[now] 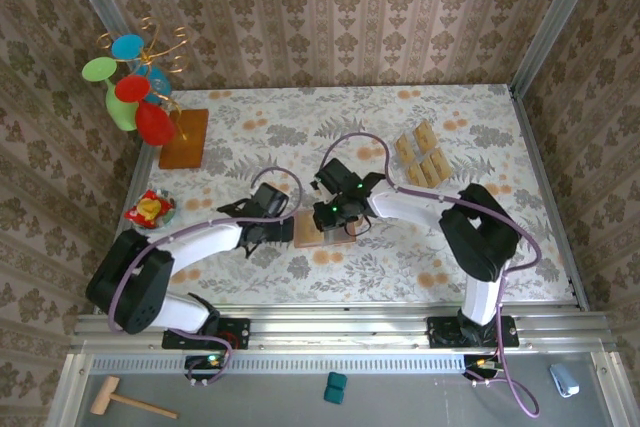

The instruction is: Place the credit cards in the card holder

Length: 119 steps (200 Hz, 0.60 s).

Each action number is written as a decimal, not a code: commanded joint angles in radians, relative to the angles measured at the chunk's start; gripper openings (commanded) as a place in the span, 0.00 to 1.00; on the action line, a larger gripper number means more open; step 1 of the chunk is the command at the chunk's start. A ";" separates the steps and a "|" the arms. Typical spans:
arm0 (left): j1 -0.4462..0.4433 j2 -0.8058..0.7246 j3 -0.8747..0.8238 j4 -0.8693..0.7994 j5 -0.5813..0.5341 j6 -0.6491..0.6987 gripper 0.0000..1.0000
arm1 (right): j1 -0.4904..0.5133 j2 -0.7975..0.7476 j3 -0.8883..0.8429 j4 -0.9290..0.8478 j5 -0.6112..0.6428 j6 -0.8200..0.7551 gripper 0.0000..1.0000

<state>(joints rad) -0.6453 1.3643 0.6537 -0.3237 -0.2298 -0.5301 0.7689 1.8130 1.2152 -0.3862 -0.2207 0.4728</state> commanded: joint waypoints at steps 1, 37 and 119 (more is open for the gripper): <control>0.035 -0.086 -0.009 -0.012 0.070 0.033 1.00 | -0.022 -0.080 -0.006 -0.041 0.022 -0.007 0.15; 0.082 -0.157 -0.028 0.102 0.255 0.037 1.00 | -0.063 -0.135 -0.088 -0.029 0.038 -0.005 0.21; 0.089 -0.120 -0.064 0.240 0.355 -0.014 1.00 | -0.082 -0.153 -0.230 0.042 0.023 0.015 0.19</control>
<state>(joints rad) -0.5613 1.2255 0.6117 -0.1326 0.0837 -0.5236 0.6842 1.6783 1.0115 -0.3828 -0.1909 0.4747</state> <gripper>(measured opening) 0.999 0.207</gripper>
